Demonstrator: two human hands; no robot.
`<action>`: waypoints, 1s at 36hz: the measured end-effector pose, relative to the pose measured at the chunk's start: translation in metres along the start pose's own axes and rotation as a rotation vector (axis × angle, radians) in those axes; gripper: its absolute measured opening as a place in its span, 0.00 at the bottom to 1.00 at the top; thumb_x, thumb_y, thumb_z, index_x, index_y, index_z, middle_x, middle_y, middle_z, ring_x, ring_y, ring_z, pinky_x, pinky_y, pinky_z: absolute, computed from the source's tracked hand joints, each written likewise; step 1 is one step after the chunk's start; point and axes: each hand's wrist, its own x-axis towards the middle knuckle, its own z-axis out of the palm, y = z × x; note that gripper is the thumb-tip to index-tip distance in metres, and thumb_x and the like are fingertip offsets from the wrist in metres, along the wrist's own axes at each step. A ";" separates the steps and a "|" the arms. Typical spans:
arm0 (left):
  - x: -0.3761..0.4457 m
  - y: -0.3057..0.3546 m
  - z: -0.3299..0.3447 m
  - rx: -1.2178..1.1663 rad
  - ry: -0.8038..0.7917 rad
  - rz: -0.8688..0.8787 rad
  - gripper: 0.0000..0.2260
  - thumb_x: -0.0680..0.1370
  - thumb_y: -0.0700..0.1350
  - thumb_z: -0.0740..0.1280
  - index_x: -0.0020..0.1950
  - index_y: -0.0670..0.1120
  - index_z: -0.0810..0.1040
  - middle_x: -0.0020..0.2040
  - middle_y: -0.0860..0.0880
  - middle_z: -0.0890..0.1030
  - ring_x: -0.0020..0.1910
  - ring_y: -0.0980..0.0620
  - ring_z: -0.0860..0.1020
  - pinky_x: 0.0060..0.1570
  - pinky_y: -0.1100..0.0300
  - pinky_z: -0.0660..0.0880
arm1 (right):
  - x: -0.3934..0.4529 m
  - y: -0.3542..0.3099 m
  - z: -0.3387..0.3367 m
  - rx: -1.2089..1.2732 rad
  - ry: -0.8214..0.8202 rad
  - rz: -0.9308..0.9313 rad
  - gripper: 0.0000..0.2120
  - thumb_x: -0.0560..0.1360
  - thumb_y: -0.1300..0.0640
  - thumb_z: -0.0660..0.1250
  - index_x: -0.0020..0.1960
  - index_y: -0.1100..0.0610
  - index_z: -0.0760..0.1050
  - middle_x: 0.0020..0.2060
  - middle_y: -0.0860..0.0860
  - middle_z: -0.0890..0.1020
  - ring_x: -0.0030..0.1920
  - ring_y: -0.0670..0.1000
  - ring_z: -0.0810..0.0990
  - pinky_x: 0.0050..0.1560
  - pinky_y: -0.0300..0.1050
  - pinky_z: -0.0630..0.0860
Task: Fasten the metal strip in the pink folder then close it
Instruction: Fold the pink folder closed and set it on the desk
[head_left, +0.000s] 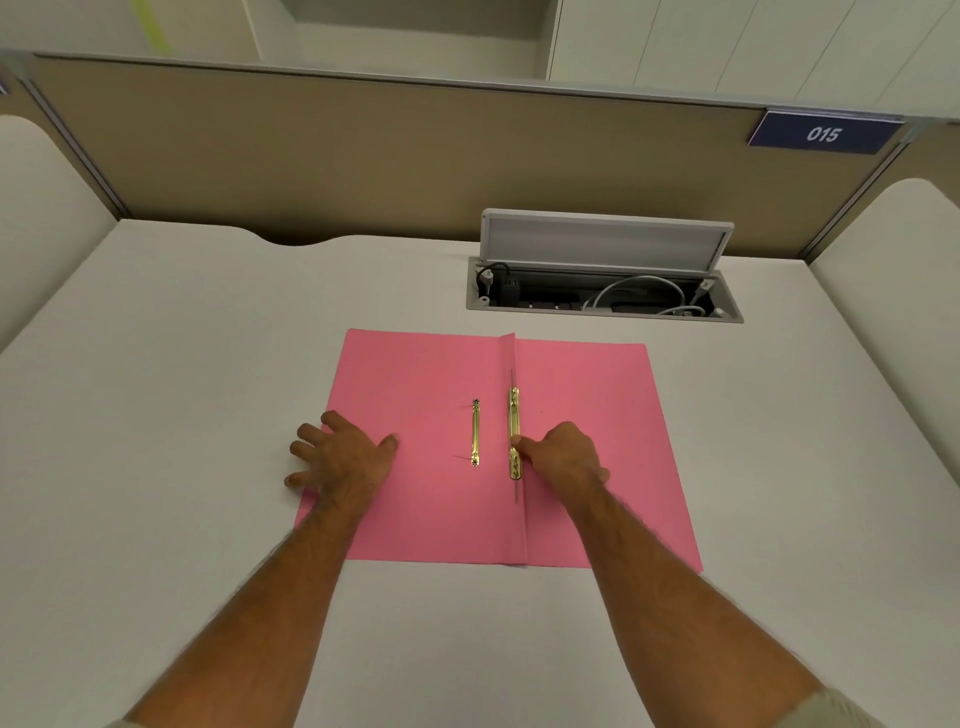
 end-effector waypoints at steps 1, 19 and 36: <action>-0.001 0.000 0.000 0.002 0.004 -0.001 0.47 0.71 0.67 0.71 0.78 0.41 0.56 0.75 0.36 0.61 0.74 0.35 0.61 0.68 0.32 0.65 | 0.000 0.001 0.001 -0.010 0.013 0.001 0.22 0.71 0.35 0.72 0.42 0.54 0.74 0.39 0.50 0.79 0.43 0.55 0.79 0.59 0.53 0.70; 0.017 -0.004 -0.031 -0.446 -0.056 -0.219 0.38 0.70 0.60 0.77 0.69 0.38 0.67 0.68 0.33 0.72 0.67 0.34 0.70 0.68 0.41 0.68 | -0.003 0.007 0.004 -0.042 0.076 -0.046 0.25 0.71 0.34 0.71 0.37 0.55 0.73 0.34 0.51 0.79 0.36 0.54 0.79 0.43 0.47 0.76; -0.015 0.024 -0.112 -0.766 -0.007 0.169 0.06 0.72 0.38 0.72 0.36 0.39 0.79 0.34 0.43 0.80 0.36 0.43 0.78 0.39 0.55 0.76 | -0.014 0.002 -0.002 -0.109 0.046 -0.020 0.23 0.73 0.33 0.68 0.40 0.54 0.72 0.41 0.51 0.82 0.46 0.56 0.82 0.59 0.54 0.78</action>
